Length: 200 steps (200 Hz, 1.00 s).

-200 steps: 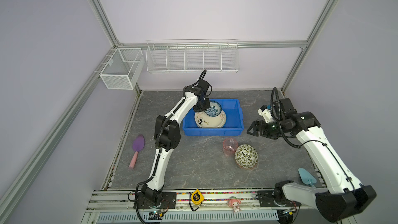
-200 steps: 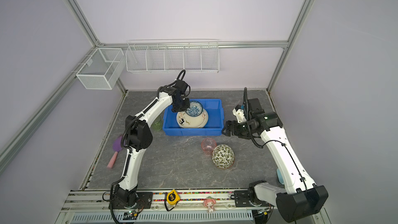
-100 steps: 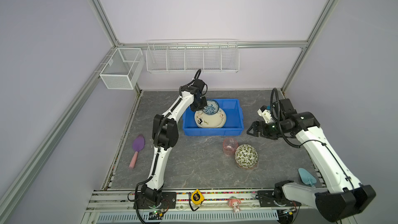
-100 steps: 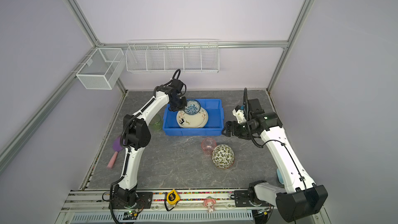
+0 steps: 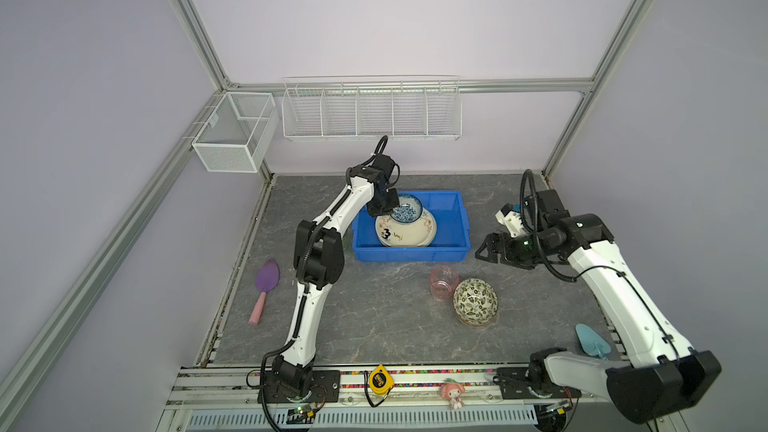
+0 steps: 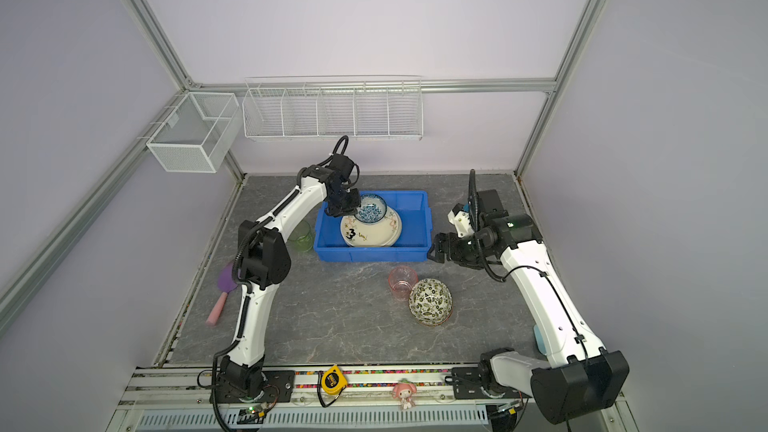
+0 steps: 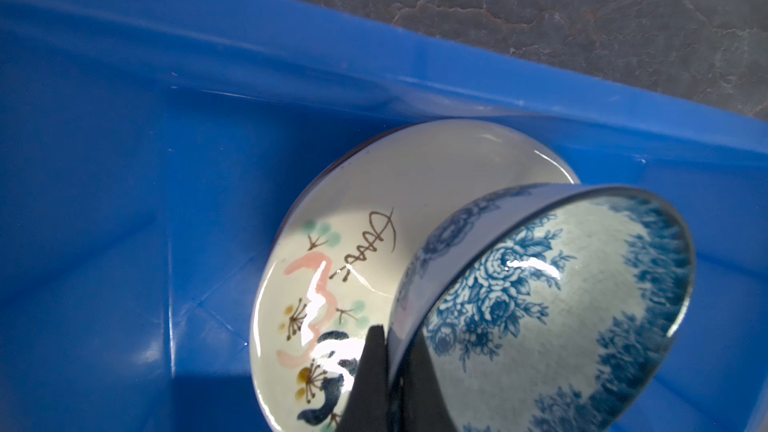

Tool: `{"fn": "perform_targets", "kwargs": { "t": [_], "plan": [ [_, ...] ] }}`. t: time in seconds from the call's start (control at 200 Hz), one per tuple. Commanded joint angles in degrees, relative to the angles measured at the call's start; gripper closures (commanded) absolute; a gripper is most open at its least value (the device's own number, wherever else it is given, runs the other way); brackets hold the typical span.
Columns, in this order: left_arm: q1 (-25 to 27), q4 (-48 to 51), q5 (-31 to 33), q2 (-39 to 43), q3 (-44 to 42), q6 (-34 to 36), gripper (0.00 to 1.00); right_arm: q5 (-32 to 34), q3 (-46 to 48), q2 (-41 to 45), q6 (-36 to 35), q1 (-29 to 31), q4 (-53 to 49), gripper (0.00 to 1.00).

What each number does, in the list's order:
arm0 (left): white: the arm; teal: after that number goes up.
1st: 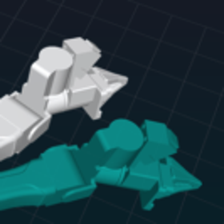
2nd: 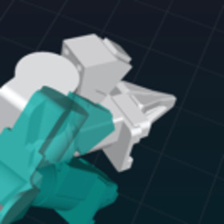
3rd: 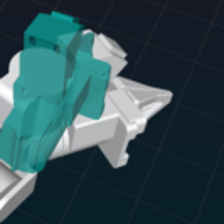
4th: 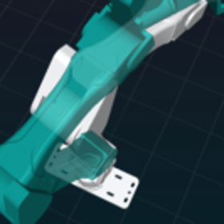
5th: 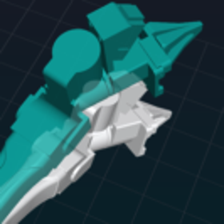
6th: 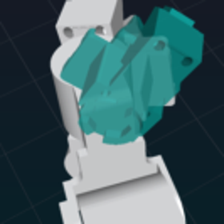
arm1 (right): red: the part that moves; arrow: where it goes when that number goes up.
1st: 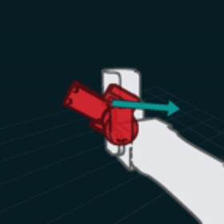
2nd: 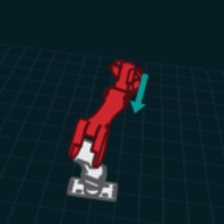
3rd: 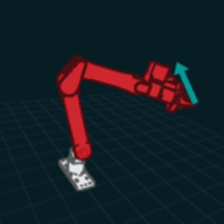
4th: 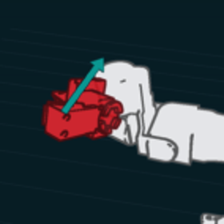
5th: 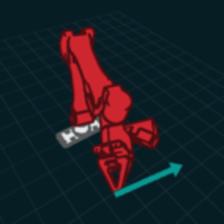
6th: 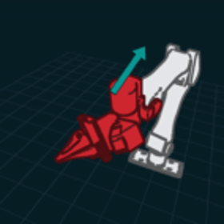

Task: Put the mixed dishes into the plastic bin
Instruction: 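Lower the bowl onto the cream plate and open the left gripper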

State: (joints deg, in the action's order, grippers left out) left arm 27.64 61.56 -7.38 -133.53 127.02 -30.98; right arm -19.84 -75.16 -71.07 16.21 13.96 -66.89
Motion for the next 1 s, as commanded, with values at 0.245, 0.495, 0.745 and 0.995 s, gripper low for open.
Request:
{"fn": "perform_targets", "kwargs": {
  "t": [0.245, 0.495, 0.745, 0.995],
  "plan": [
    [-0.57, -0.42, -1.07, -0.85, -0.81, -0.11, 1.00, -1.35, 0.83, -0.66, -1.36, -0.24, 0.29, 0.12],
    [-0.69, -0.94, -1.87, -0.76, -1.48, 0.01, 0.86, -1.39, 0.78, -0.52, -1.52, -0.25, -0.02, 0.12],
    [-0.80, -1.16, -2.03, -0.19, -1.79, 0.20, 0.66, 0.06, 0.80, -0.65, -1.88, -0.25, -1.05, 0.12],
    [-0.83, 0.27, -1.39, 2.50, -1.28, 0.46, 0.38, 5.57, 1.55, -0.56, -2.43, 0.29, -3.92, 0.10]
  ]
}}
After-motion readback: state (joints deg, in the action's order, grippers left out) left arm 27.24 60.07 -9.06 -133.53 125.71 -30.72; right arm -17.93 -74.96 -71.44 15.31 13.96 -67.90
